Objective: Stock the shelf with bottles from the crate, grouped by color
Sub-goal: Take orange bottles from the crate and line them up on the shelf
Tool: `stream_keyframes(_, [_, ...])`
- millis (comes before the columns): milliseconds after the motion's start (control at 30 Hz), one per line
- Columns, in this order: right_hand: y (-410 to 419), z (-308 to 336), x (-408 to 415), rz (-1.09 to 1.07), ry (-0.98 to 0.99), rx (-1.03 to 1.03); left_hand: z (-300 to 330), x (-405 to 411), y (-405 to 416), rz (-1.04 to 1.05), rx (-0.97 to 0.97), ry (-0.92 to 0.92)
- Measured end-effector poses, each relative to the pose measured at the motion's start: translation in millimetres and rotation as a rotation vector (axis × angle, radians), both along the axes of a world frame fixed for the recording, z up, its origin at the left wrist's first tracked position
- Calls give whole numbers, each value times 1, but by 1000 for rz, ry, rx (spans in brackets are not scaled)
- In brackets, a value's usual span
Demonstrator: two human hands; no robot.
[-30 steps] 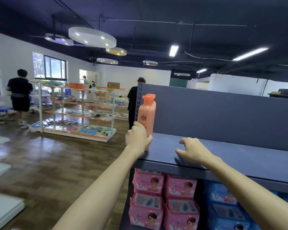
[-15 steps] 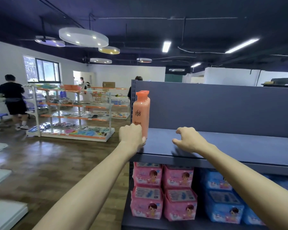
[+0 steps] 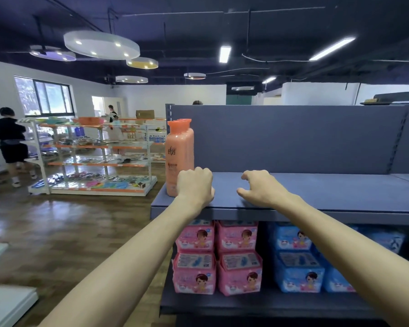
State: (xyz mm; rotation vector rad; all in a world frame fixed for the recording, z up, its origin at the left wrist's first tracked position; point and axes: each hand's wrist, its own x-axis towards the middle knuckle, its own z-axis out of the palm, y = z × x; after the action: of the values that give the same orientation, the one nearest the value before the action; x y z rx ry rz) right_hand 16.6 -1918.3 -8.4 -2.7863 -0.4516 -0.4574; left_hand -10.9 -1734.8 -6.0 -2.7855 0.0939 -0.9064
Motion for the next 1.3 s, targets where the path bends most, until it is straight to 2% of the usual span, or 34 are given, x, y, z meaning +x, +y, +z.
stream_keyframes(167, [-34, -18, -14, 11, -82, -78, -26, 2, -31, -140, 16, -70])
stream_keyframes(367, [-64, -49, -40, 87, -294, -90, -55, -9, -60, -364, 29, -203])
stream_keyframes(467, [-77, -83, -52, 118, -334, -92, -81, -19, -67, -500, 114, -186])
stream_keyframes(567, [-87, -121, -54, 108, -229, -94, -115, -23, -70, -540, 153, -86])
stream_keyframes(933, [-100, -276, -65, 114, 158, -72, -276, -51, -78, -425, 44, 368])
stream_keyframes(1300, [-100, -401, -83, 90, 485, -104, -394, -91, -82, -314, -39, 669])
